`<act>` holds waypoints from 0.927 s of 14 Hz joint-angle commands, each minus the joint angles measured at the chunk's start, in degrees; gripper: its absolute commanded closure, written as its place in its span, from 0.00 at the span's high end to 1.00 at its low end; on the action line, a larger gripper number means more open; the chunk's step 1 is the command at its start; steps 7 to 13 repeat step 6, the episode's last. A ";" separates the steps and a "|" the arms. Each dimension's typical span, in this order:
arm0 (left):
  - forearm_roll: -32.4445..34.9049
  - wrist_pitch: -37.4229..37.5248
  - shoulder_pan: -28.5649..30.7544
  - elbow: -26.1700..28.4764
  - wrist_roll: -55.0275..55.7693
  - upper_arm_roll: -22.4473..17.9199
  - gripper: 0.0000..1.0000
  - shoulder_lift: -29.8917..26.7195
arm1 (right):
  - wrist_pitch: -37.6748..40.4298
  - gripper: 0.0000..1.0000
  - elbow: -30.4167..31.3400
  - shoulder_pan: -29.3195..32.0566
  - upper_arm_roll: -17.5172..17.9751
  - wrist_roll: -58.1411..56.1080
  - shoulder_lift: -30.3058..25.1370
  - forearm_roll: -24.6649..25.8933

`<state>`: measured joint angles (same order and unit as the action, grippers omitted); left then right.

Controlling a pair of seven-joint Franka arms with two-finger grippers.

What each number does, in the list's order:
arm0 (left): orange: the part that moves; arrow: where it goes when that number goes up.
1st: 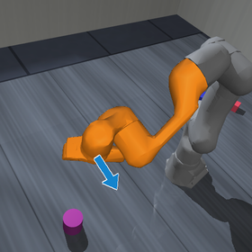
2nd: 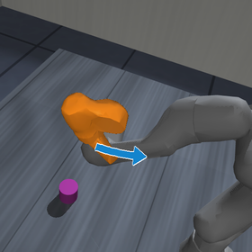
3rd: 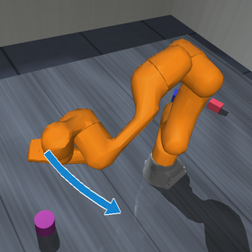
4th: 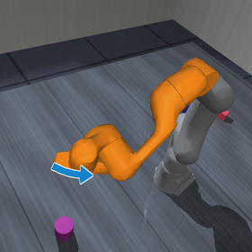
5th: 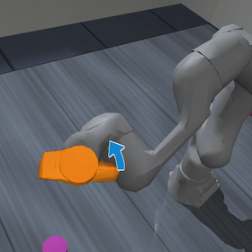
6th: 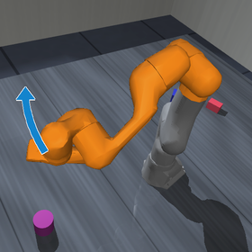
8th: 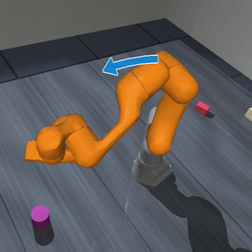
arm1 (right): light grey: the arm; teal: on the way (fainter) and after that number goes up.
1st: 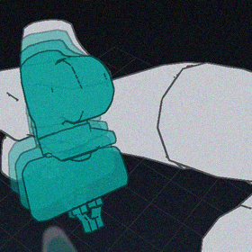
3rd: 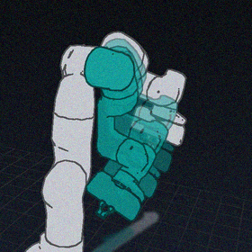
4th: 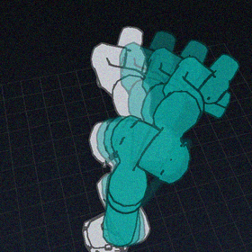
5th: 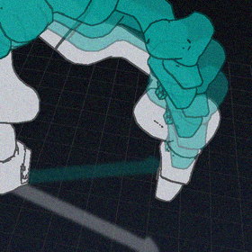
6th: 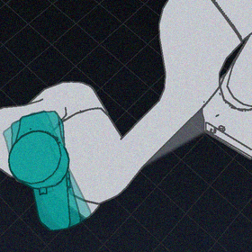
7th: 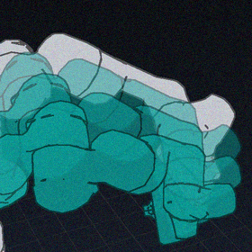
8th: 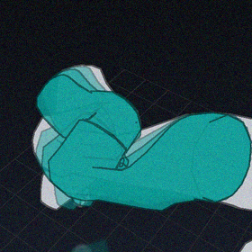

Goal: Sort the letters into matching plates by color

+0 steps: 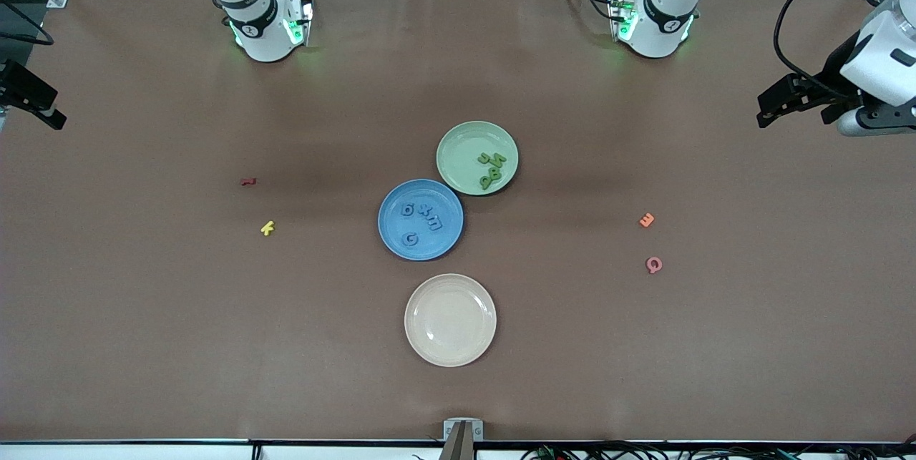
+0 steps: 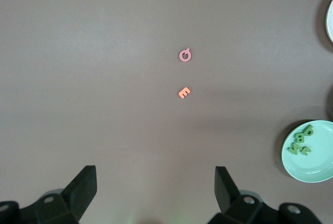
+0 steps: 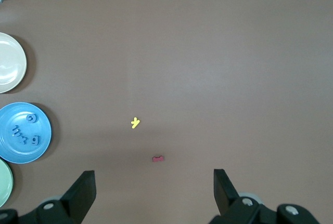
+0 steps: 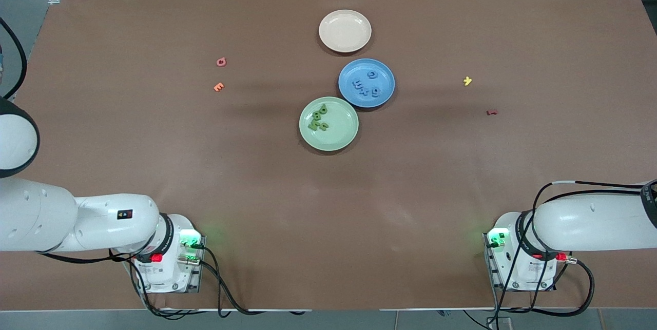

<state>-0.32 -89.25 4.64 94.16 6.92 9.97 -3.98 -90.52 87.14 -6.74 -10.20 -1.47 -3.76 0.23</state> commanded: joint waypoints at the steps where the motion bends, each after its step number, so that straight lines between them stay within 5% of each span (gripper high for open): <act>1: 0.67 0.83 0.20 -1.43 -1.20 -0.04 1.00 0.55 | 0.61 1.00 -1.79 1.21 0.88 -0.11 1.12 -0.05; 13: 0.94 1.18 -0.33 -1.43 -1.20 0.22 1.00 0.72 | 0.61 1.00 -1.79 1.21 0.88 -0.11 1.12 -0.05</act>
